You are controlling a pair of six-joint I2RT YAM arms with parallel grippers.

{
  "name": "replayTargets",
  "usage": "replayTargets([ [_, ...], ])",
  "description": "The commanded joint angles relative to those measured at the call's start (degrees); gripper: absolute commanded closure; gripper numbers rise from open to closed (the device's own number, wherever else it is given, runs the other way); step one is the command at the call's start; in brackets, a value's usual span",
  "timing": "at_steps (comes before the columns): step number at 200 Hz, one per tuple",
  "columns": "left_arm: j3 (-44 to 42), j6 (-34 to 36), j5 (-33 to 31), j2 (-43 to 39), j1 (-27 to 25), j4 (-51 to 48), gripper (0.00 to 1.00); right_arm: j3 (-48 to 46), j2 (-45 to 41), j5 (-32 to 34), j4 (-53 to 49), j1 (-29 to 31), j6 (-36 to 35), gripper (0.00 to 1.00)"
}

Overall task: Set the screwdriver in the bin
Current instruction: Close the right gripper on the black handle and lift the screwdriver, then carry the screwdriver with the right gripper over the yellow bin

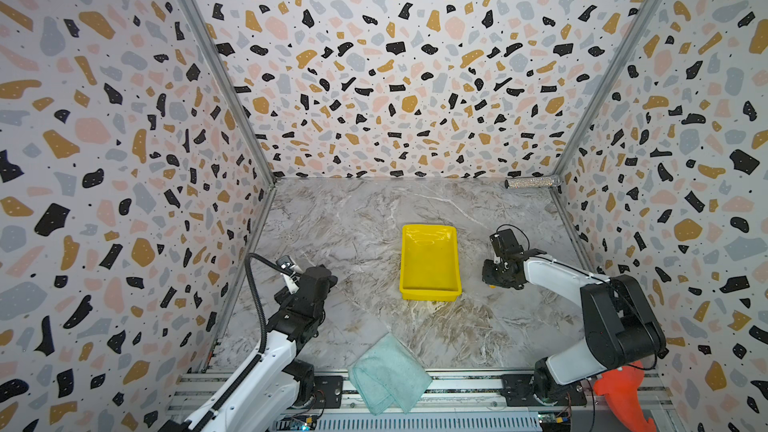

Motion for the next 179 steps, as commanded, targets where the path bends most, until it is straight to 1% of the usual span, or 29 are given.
replayTargets([
  [1, -0.33, 0.34, 0.13, 0.07, 0.22, 1.43, 0.0, 0.99, -4.3, 1.51, -2.8, 0.26, 0.79, 0.86],
  [18, -0.61, 0.25, 0.64, 0.47, 0.22, 2.1, 0.0, 2.75, -6.57, 1.49, -5.13, 0.57, 1.41, 0.88],
  [33, -1.25, -0.79, 2.83, 1.23, 0.13, 3.32, 0.0, 4.09, -9.01, 1.62, -6.36, 2.55, 3.11, 0.88],
  [41, -3.11, -0.64, 6.81, 1.55, -0.19, 7.72, 0.0, 4.76, -10.35, 1.97, -6.69, 4.53, 4.89, 0.88],
  [57, -7.6, 3.06, 19.49, 2.32, -1.05, 20.97, 0.0, 6.1, -11.98, 1.9, -6.6, 9.44, 9.05, 0.88],
  [65, -7.98, 3.95, 22.33, 2.88, -1.56, 23.3, 0.0, 6.93, -12.27, 1.73, -6.13, 12.42, 11.61, 0.88],
  [85, -6.31, 4.6, 21.14, 3.79, -2.07, 20.61, 0.0, 8.72, -11.47, 2.57, -2.44, 21.39, 18.29, 0.88],
  [96, -6.39, 4.6, 21.38, 3.71, -2.11, 20.84, 0.0, 9.45, -10.3, 3.82, 0.68, 26.35, 21.99, 0.88],
  [108, -6.33, 4.58, 21.95, 3.73, -2.07, 20.82, 0.0, 10.0, -8.38, 4.5, 4.45, 30.6, 25.79, 0.89],
  [120, -5.93, 4.35, 21.12, 3.71, -2.1, 19.77, 0.0, 10.59, -5.93, 4.18, 7.93, 33.6, 28.82, 0.89],
  [139, -5.55, 4.3, 20.85, 3.94, -2.09, 18.98, 0.0, 12.25, -1.54, 4.05, 12.03, 36.41, 30.13, 0.89],
  [157, -5.56, 3.9, 20.06, 4.12, -2.04, 18.77, 0.0, 15.31, 2.63, 1.89, 11.33, 36.74, 30.36, 0.89],
  [179, -5.1, 3.76, 19.6, 4.35, -2.04, 18.02, 0.0, 17.24, 5.44, 1.5, 10.52, 36.73, 29.88, 0.88],
])
